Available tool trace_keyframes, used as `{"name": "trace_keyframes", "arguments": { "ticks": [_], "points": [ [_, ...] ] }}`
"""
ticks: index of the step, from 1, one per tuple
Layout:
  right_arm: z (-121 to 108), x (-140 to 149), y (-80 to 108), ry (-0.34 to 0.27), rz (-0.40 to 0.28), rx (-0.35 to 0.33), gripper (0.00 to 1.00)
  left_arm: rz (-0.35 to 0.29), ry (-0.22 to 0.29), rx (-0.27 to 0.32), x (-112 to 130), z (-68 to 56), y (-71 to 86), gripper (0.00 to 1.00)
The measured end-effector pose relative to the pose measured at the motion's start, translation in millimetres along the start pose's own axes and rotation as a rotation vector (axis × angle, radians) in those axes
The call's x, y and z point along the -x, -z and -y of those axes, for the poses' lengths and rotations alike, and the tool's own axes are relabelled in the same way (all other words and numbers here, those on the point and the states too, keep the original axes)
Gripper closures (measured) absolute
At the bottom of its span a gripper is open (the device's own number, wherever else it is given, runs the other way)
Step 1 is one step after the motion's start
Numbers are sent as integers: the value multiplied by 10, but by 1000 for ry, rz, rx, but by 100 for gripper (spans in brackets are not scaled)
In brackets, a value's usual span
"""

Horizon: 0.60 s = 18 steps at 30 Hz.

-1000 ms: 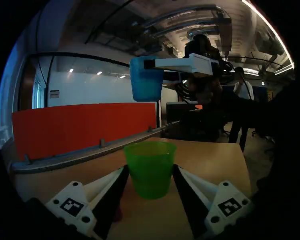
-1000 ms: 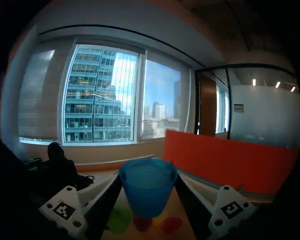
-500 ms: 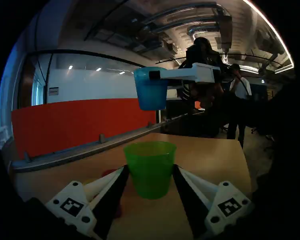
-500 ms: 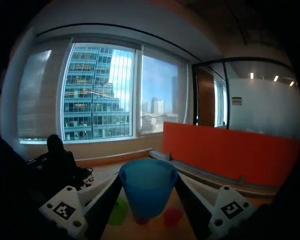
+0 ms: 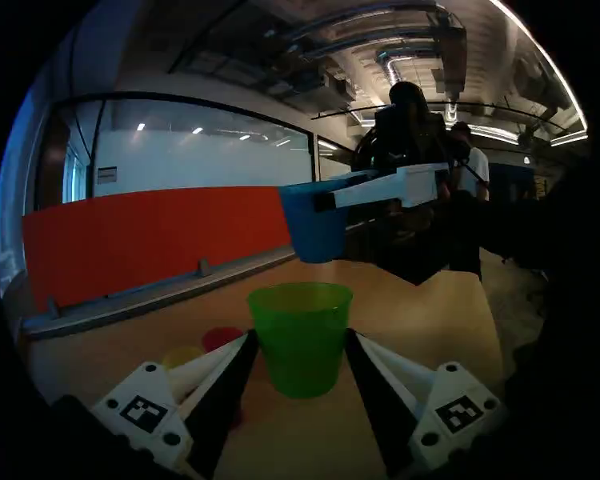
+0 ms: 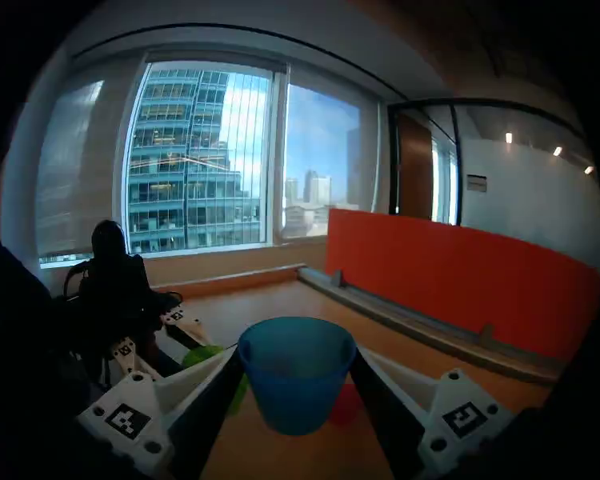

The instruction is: Pour water

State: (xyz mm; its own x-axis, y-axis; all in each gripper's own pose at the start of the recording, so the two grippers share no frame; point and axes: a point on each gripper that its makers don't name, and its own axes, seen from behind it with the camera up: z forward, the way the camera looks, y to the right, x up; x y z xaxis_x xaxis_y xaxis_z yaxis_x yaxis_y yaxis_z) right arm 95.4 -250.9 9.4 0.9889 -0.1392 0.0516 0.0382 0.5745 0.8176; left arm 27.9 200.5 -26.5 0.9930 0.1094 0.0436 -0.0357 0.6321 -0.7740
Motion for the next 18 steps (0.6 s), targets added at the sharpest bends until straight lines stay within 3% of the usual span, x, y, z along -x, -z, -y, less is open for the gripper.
{"name": "trace_keyframes", "arguments": {
  "ticks": [18],
  "points": [
    [1,564,44,27,166,-8,9,42,-3,8,163,10,17,21]
  ]
}}
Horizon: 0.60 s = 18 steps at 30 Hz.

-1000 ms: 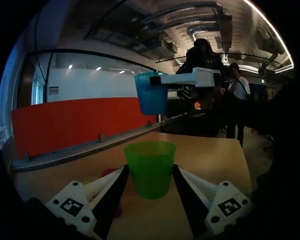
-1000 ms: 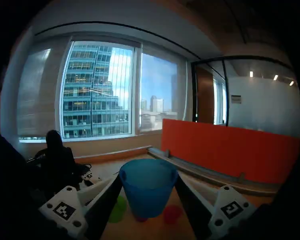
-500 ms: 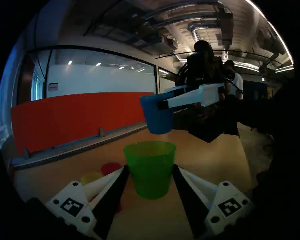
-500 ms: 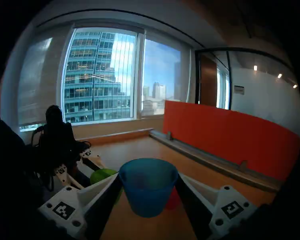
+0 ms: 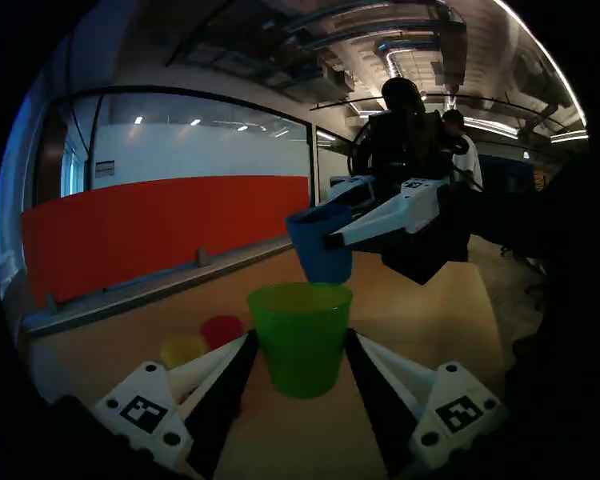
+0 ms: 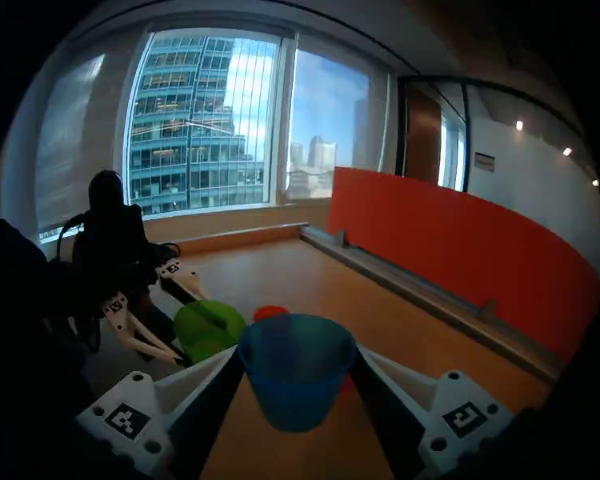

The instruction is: Pour water

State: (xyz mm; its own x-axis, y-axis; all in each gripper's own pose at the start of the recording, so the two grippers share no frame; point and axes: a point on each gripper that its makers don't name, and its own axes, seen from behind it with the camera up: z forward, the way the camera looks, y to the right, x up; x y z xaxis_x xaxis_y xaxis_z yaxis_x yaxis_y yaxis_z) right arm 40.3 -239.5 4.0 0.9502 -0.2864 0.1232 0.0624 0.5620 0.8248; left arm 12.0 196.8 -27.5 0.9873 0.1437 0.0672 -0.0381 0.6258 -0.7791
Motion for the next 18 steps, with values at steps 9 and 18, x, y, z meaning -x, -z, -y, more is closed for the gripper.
{"name": "trace_keyframes", "arguments": {
  "ticks": [9,18],
  "points": [
    [-14,277,-56,-16,72,-6,9,21,3,7,76,7,-15,21],
    [-16,474,-98,-17,113,-12,9,56,-1,20,197,4,-55,21]
  ]
}}
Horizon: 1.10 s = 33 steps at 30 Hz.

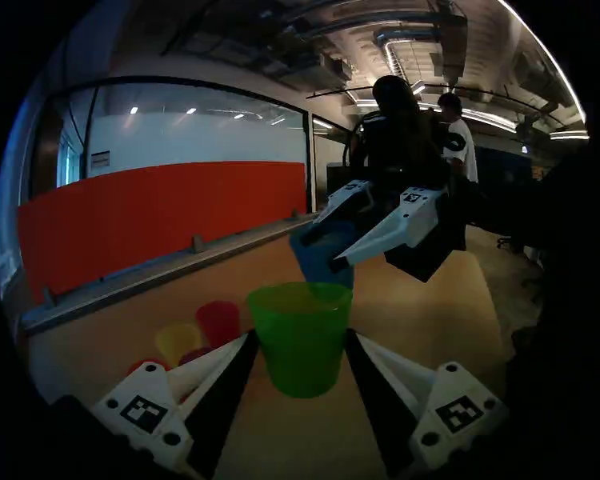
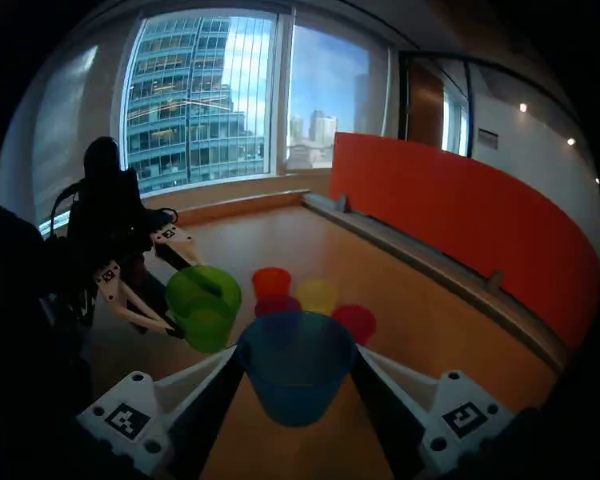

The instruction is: Pour water

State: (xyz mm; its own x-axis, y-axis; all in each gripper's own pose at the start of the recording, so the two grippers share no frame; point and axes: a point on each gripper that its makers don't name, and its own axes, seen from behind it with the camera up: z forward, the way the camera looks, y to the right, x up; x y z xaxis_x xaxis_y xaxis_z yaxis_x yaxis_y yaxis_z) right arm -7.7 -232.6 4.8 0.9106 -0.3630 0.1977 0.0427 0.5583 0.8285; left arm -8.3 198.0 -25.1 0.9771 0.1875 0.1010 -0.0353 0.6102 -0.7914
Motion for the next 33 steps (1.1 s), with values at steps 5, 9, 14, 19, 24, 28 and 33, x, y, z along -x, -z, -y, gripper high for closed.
{"name": "trace_keyframes", "arguments": {
  "ticks": [5,9,14,19,24,28,33],
  "points": [
    [8,69,-39,-6,9,-5,9,18,-2,7,77,-8,-36,22],
    [12,127,-72,-14,16,-8,9,39,-6,13,172,-12,-59,22],
    [26,203,-108,-21,28,-14,9,72,-18,17,315,0,-80,21],
    [46,307,-144,-25,44,-18,9,100,-30,21,416,-1,-98,22],
    [65,437,-199,-27,64,-20,9,130,-43,26,511,-5,-112,21],
    [77,520,-240,-28,73,-20,9,151,-54,31,572,-5,-122,21],
    [85,605,-276,-32,83,-19,9,176,-60,36,648,0,-136,22]
  ]
}}
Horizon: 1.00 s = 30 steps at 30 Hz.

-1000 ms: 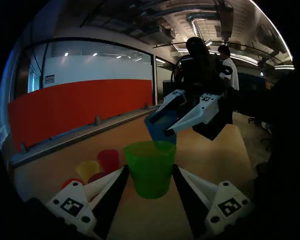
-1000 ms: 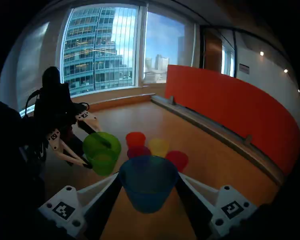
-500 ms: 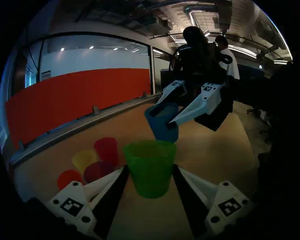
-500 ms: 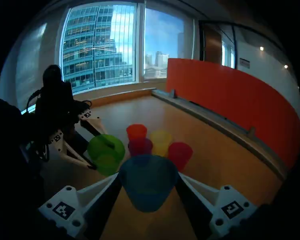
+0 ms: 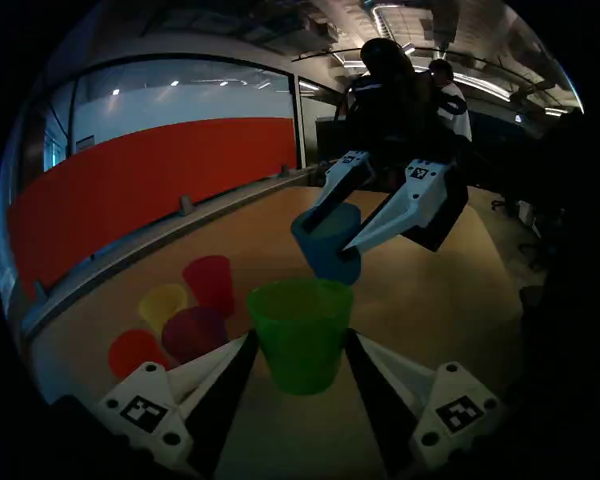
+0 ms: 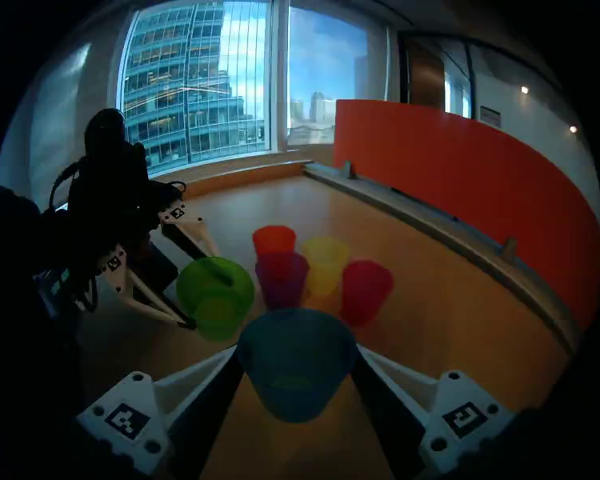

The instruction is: Pour water

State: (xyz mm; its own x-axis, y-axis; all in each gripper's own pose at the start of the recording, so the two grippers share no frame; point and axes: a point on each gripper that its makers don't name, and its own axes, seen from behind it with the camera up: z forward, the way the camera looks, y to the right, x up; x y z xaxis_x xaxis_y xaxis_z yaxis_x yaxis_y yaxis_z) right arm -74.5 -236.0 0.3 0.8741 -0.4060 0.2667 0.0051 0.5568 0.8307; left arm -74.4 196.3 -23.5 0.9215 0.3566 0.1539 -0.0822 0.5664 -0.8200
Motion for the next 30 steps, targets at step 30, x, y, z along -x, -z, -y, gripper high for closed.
{"name": "trace_keyframes", "arguments": {
  "ticks": [30],
  "points": [
    [31,339,-149,-37,31,-8,9,164,-52,32,434,-26,-157,22]
  ]
}}
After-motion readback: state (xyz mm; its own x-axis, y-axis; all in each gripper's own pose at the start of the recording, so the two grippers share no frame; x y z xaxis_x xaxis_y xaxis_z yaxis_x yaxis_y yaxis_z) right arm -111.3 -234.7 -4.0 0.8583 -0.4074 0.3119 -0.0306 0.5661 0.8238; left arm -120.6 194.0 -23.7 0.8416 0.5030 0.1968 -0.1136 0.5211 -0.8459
